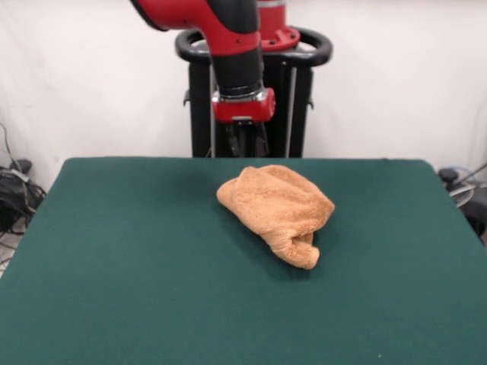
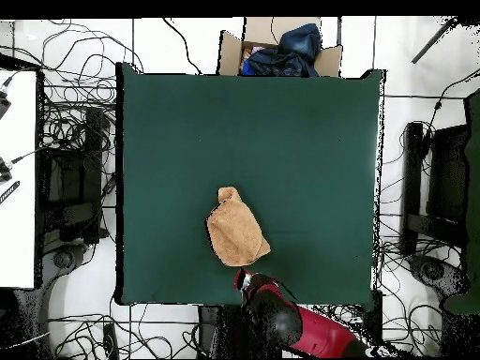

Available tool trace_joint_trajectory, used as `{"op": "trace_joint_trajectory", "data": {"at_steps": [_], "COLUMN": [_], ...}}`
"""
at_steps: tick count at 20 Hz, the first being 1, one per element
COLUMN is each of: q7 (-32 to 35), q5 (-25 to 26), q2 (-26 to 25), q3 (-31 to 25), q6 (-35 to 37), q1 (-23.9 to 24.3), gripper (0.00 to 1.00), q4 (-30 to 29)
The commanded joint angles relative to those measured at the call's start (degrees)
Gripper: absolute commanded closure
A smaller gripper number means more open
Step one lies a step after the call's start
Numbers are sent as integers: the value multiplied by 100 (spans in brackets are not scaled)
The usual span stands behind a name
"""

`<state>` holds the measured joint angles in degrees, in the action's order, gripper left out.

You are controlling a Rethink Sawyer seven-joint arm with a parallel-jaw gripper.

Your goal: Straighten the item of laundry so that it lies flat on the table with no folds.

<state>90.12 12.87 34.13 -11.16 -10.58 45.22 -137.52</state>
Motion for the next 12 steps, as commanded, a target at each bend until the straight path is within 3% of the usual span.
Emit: {"op": "trace_joint_trajectory", "data": {"at_steps": [1,7,12], "q7": [1119,716,611], "q5": [-15,12,160], "q2": [-294,-323,-492], "q3": [-544,-285,-137], "q6": [-79,472,400], "q1": [37,-115,-130], "gripper": [0,0,0], "q4": [454,631,659]}}
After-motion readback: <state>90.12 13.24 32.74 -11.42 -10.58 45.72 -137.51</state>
